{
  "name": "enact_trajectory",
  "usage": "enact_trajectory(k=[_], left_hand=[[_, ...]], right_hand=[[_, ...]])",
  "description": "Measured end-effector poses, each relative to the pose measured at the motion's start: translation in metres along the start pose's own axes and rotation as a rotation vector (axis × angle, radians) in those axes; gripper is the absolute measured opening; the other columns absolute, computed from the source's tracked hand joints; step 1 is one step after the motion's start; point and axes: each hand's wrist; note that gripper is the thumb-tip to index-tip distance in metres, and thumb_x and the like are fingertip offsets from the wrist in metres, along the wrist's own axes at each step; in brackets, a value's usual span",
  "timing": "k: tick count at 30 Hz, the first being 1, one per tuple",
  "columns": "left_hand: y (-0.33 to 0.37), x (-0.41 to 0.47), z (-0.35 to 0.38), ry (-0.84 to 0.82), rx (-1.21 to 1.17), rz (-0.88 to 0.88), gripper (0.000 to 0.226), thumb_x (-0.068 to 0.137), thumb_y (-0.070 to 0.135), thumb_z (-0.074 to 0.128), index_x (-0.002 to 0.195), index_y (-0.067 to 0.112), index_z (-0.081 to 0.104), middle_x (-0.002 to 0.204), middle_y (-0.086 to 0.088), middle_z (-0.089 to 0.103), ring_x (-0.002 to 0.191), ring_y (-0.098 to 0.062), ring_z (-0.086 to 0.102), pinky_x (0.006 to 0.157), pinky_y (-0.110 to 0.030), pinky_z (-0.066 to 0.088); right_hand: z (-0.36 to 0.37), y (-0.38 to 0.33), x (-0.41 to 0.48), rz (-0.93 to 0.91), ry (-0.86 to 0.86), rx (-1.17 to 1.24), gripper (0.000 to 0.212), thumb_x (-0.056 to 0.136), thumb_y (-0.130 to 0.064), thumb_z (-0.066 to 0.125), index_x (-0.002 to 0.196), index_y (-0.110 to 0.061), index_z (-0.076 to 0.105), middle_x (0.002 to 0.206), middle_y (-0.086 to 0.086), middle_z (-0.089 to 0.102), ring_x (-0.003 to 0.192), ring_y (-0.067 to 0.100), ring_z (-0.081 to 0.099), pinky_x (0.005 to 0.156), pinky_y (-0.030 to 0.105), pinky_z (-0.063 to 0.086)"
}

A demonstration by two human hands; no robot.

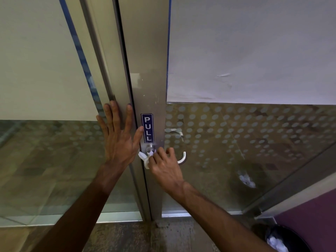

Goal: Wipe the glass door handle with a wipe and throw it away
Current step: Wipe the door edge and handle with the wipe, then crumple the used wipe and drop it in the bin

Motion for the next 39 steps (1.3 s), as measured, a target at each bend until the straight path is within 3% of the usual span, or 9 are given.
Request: enact_trajectory(k=[4, 7, 14, 21, 26, 29, 32, 36, 39], left_hand=[[0.0, 0.0, -0.001, -0.003, 0.005, -0.004, 0.076, 0.111, 0.057, 0.031, 0.166, 0.028, -0.014, 0.168, 0.001, -0.04, 0.158, -0.024, -0.032, 0.127, -0.053, -0.019], [0.0, 0.0, 0.0, -0.009, 0.003, -0.002, 0.076, 0.111, 0.058, 0.03, 0.165, 0.03, -0.016, 0.167, 0.001, -0.041, 0.157, -0.024, -0.033, 0.127, -0.053, -0.02], [-0.004, -0.001, 0.007, 0.009, 0.03, 0.002, 0.078, 0.11, 0.056, 0.034, 0.167, 0.024, -0.01, 0.17, -0.003, -0.036, 0.159, -0.027, -0.028, 0.128, -0.055, -0.018], [-0.002, -0.002, 0.004, 0.013, 0.047, -0.002, 0.078, 0.11, 0.054, 0.038, 0.167, 0.023, -0.007, 0.17, -0.003, -0.035, 0.159, -0.026, -0.027, 0.128, -0.054, -0.018], [0.004, -0.002, -0.009, -0.029, 0.003, -0.008, 0.076, 0.111, 0.053, 0.034, 0.166, 0.029, -0.013, 0.169, -0.001, -0.038, 0.159, -0.024, -0.029, 0.127, -0.06, -0.012], [0.019, -0.006, -0.024, -0.063, -0.031, -0.054, 0.073, 0.112, 0.052, 0.028, 0.167, 0.023, -0.009, 0.172, -0.021, -0.018, 0.159, -0.025, -0.027, 0.126, -0.07, -0.002], [0.047, -0.016, -0.042, -0.128, -0.218, -0.108, 0.073, 0.11, 0.048, 0.033, 0.167, 0.008, 0.01, 0.174, -0.026, -0.006, 0.162, -0.027, -0.017, 0.13, -0.064, 0.001], [0.097, -0.051, -0.066, -0.325, -0.63, -0.282, 0.072, 0.106, 0.059, 0.029, 0.165, 0.019, 0.026, 0.178, 0.001, 0.006, 0.163, -0.007, 0.008, 0.13, -0.016, 0.006], [0.137, -0.076, -0.069, -0.474, -1.075, -0.731, 0.054, 0.104, 0.062, 0.042, 0.148, 0.031, 0.046, 0.161, -0.002, 0.048, 0.15, -0.011, 0.045, 0.126, -0.025, 0.031]], right_hand=[[-0.005, 0.022, -0.021, -0.186, -0.004, -0.049, 0.035, 0.093, -0.003, 0.037, 0.108, -0.005, 0.068, 0.092, 0.01, 0.069, 0.086, 0.027, 0.061, 0.074, 0.04, 0.049], [-0.011, 0.044, -0.037, -0.272, -0.044, -0.116, 0.028, 0.092, -0.006, 0.046, 0.107, -0.009, 0.07, 0.093, 0.007, 0.067, 0.087, 0.024, 0.059, 0.076, 0.039, 0.043], [-0.014, 0.078, -0.06, -0.231, 0.07, -0.101, 0.019, 0.096, -0.002, 0.055, 0.107, 0.001, 0.071, 0.092, 0.013, 0.066, 0.081, 0.028, 0.061, 0.068, 0.041, 0.045], [-0.022, 0.101, -0.069, -0.087, 0.007, -0.002, 0.03, 0.087, -0.004, 0.05, 0.103, 0.001, 0.074, 0.084, 0.009, 0.066, 0.071, 0.024, 0.061, 0.052, 0.034, 0.049], [-0.03, 0.108, -0.067, 0.229, -0.094, 0.212, 0.027, 0.07, 0.006, 0.079, 0.091, -0.01, 0.074, 0.081, 0.005, 0.064, 0.072, 0.026, 0.061, 0.047, 0.03, 0.045], [-0.039, 0.108, -0.068, 0.38, -0.088, 0.417, 0.014, 0.078, 0.002, 0.079, 0.084, -0.01, 0.074, 0.08, 0.004, 0.064, 0.072, 0.023, 0.06, 0.055, 0.03, 0.049], [-0.054, 0.109, -0.072, 0.531, -0.117, 0.61, 0.007, 0.084, -0.007, 0.078, 0.087, -0.013, 0.077, 0.079, -0.004, 0.063, 0.067, 0.008, 0.054, 0.062, 0.025, 0.042], [-0.085, 0.104, -0.083, 0.706, -0.179, 1.005, 0.02, 0.086, -0.002, 0.076, 0.101, -0.015, 0.078, 0.087, 0.0, 0.076, 0.075, 0.015, 0.067, 0.071, 0.027, 0.052], [-0.104, 0.1, -0.095, 0.784, -0.152, 1.34, 0.011, 0.086, 0.008, 0.073, 0.096, 0.004, 0.073, 0.083, 0.023, 0.07, 0.071, 0.023, 0.058, 0.068, 0.036, 0.047]])
Point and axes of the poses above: each hand's wrist, its own x-axis towards the middle knuckle, its own z-axis out of the palm, y = z × x
